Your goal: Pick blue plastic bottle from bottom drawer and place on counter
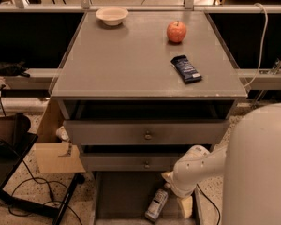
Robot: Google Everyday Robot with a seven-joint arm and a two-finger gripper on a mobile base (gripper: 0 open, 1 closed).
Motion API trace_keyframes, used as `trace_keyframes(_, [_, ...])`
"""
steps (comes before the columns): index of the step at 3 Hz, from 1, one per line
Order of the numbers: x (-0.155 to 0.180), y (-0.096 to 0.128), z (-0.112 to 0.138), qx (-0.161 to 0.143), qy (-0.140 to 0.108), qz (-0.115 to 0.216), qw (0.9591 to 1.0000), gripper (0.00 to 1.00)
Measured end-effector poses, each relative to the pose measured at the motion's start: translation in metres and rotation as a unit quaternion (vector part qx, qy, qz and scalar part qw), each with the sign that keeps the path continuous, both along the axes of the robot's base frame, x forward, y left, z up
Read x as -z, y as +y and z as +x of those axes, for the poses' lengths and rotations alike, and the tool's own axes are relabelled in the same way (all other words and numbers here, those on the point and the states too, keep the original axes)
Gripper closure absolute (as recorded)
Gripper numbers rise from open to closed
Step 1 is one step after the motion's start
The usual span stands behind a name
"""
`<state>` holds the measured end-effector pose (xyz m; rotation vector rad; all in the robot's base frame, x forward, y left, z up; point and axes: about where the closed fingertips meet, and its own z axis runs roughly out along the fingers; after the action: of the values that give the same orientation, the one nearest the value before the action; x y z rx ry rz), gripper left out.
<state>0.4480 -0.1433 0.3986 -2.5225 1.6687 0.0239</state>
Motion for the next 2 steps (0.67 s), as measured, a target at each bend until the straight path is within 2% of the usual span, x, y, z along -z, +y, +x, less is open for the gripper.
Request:
trace_keyframes(1, [-0.002, 0.001, -0.002, -0.011, -0.003, -0.001, 0.9999, 0.00])
trace_keyframes(2, [0.025, 0.012, 0.008, -0.044, -0.009, -0.001, 0.9990, 0.00])
